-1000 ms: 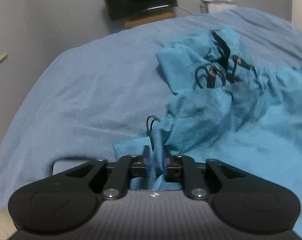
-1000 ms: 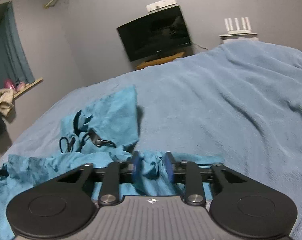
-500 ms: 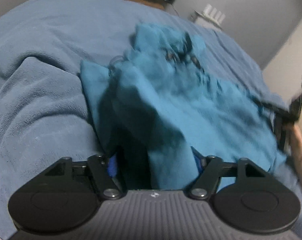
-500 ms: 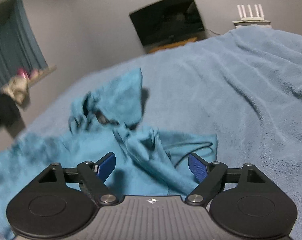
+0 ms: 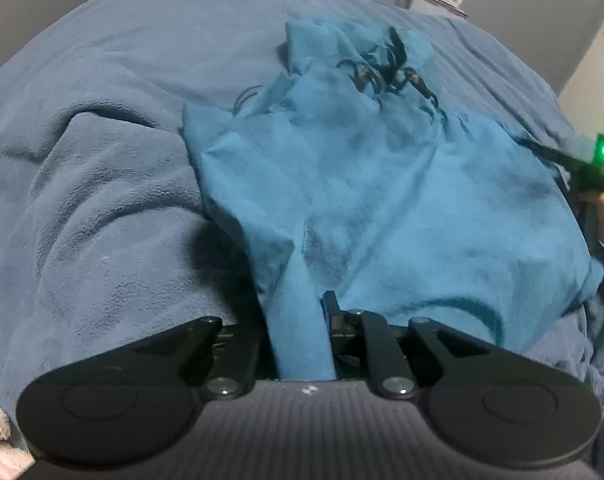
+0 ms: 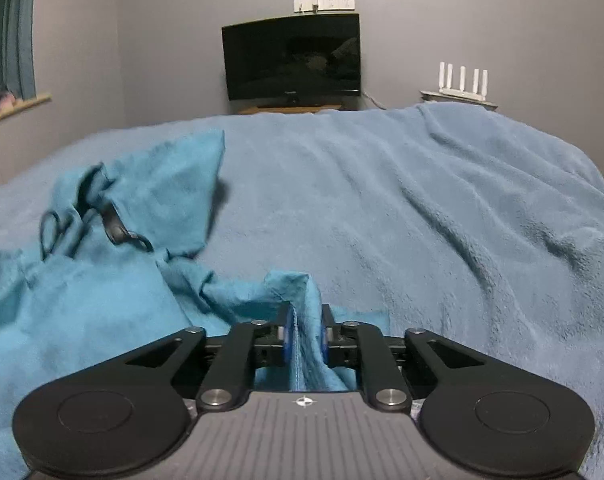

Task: Fold large clothes

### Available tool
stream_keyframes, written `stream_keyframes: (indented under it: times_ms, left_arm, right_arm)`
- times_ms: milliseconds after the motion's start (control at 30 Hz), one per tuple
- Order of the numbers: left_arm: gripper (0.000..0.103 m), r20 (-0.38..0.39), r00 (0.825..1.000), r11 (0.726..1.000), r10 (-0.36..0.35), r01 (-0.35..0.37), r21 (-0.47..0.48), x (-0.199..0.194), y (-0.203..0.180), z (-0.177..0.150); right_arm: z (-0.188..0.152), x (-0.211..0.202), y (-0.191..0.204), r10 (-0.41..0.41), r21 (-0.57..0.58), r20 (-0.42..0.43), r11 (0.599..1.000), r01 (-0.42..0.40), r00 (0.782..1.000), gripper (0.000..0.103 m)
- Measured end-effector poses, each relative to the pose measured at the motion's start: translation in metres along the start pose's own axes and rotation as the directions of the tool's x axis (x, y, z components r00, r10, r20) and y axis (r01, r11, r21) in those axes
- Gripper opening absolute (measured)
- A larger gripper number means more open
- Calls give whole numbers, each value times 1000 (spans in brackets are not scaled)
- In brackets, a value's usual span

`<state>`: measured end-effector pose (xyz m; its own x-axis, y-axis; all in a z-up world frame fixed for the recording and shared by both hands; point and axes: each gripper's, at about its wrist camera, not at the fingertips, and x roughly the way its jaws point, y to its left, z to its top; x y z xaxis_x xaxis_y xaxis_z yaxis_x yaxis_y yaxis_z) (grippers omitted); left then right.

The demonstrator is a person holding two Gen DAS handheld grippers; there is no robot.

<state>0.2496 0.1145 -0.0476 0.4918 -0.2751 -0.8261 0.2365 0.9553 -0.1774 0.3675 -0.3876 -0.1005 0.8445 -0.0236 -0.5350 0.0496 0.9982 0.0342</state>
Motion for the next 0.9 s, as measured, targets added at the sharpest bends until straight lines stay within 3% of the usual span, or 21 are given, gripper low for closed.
stream_keyframes:
  times_ms: [67, 133, 167, 233, 267, 333, 433, 467, 533, 567, 600, 633, 667, 733, 833, 900]
  left_arm:
    - [15, 30, 999, 999, 30, -30, 15, -9, -6, -1]
    - [33, 61, 996, 997, 68, -70, 31, -21, -11, -4]
    - [40, 83, 992, 994, 99, -101, 27, -31, -12, -4]
    - [53, 154, 981, 992, 121, -123, 2, -52, -12, -5]
    - [55, 175, 982, 997, 75, -75, -7, -62, -12, -7]
    - [57, 159, 987, 1000, 19, -18, -10, -71, -13, -11]
    - [57, 85, 995, 998, 59, -60, 14, -71, -13, -21]
    - [57, 68, 997, 999, 42, -42, 7, -70, -12, -26]
    - [57, 63, 996, 998, -58, 60, -25, -73, -2, -40]
    - [55, 65, 993, 994, -101, 103, -31, -74, 2, -46]
    - [40, 72, 988, 990, -135, 137, -26, -74, 3, -52]
    - [28, 72, 989, 992, -127, 128, -2, -74, 2, -54]
    - [24, 72, 991, 994, -108, 107, 27, -75, -1, -56]
    - [6, 89, 986, 990, -139, 136, 40, -85, -3, -51]
    - [4, 89, 987, 989, -137, 131, 67, -96, -3, -42]
    - [3, 51, 996, 991, -77, 71, 116, -93, -7, -41]
  right_arm:
    - [0, -8, -1, -8, 32, 29, 999, 7, 1000, 37]
    - [-1, -25, -5, -1, 82, 68, 997, -5, 998, 57]
    - [-1, -36, -5, -3, 96, 96, 995, -6, 995, 60]
    - [0, -59, -1, 14, 81, 127, 996, -24, 992, 59]
    - [-1, -73, 3, 28, 69, 141, 997, -38, 990, 59]
    - [0, -96, 12, 81, 39, 159, 995, -88, 984, 60]
    - [-7, -128, 33, 187, -25, 148, 982, -185, 971, 62]
    - [-11, -134, 40, 217, -51, 129, 976, -212, 968, 62]
    - [-23, -147, 53, 262, -111, 66, 961, -254, 963, 62]
    - [-29, -153, 57, 269, -134, 42, 956, -261, 962, 62]
    - [-33, -157, 62, 267, -157, 21, 953, -261, 963, 62]
    - [-38, -163, 64, 254, -174, 4, 953, -249, 967, 62]
    - [-42, -167, 63, 239, -175, -5, 956, -236, 971, 62]
    - [-49, -171, 54, 228, -144, -39, 962, -231, 973, 63]
    - [-55, -159, 39, 244, -77, -152, 963, -258, 958, 62]
    - [-69, -146, 33, 156, -89, -242, 979, -182, 957, 60]
